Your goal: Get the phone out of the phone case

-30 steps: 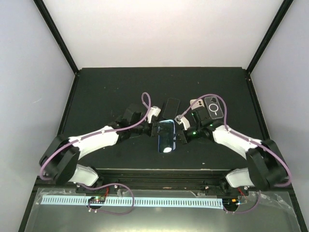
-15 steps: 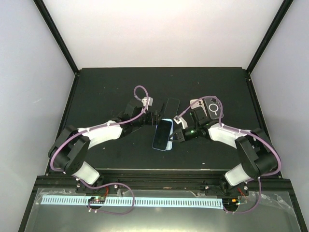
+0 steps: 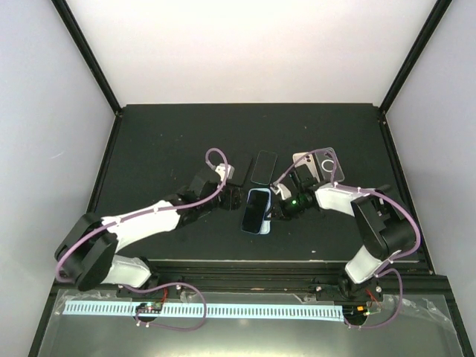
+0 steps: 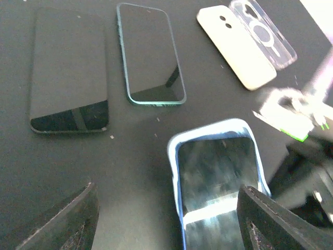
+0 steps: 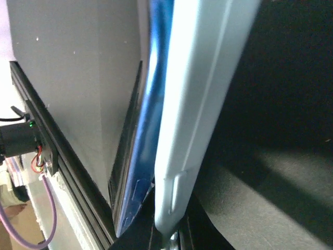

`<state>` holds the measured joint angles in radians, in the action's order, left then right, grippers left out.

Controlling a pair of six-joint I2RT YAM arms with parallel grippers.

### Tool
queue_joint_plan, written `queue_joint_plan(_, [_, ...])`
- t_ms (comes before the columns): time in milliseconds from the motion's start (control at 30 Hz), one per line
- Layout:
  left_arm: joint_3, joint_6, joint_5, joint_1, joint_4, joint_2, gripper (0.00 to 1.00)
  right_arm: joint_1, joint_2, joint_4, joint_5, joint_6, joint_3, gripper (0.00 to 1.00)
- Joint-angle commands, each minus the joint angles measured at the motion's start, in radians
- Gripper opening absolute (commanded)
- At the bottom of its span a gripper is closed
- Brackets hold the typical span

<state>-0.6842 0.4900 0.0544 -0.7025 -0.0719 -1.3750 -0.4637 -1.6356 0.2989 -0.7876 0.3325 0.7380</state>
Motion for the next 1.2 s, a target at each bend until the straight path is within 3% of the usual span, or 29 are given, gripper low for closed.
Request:
queue_joint_plan(0, [0.027, -0.102, -0.088, -0.069, 0.122, 0.106, 0.73, 0.006, -0.011, 0.138, 0.093, -0.033, 0.109, 0.01])
queue_joint_plan(233, [0.058, -0.185, -0.148, -0.181, 0.13, 0.162, 0.7, 0.015, -0.022, 0.218, 0.091, -0.04, 0.159, 0.01])
queue_joint_plan(433, [-0.044, -0.324, -0.333, -0.34, 0.206, 0.019, 0.72, 0.021, -0.008, 0.221, 0.026, -0.001, 0.164, 0.01])
queue_joint_plan(667, [-0.134, -0.367, -0.498, -0.467, 0.281, -0.103, 0.74, 0.02, -0.05, 0.23, 0.006, 0.03, 0.16, 0.01])
queue_joint_plan(833, [-0.141, -0.403, -0.548, -0.511, 0.28, -0.141, 0.74, 0.022, -0.127, 0.334, -0.028, -0.017, 0.218, 0.01])
queue_joint_plan(1167, [-0.098, -0.505, -0.595, -0.566, 0.244, -0.172, 0.71, 0.023, -0.128, 0.329, -0.058, -0.017, 0.215, 0.01])
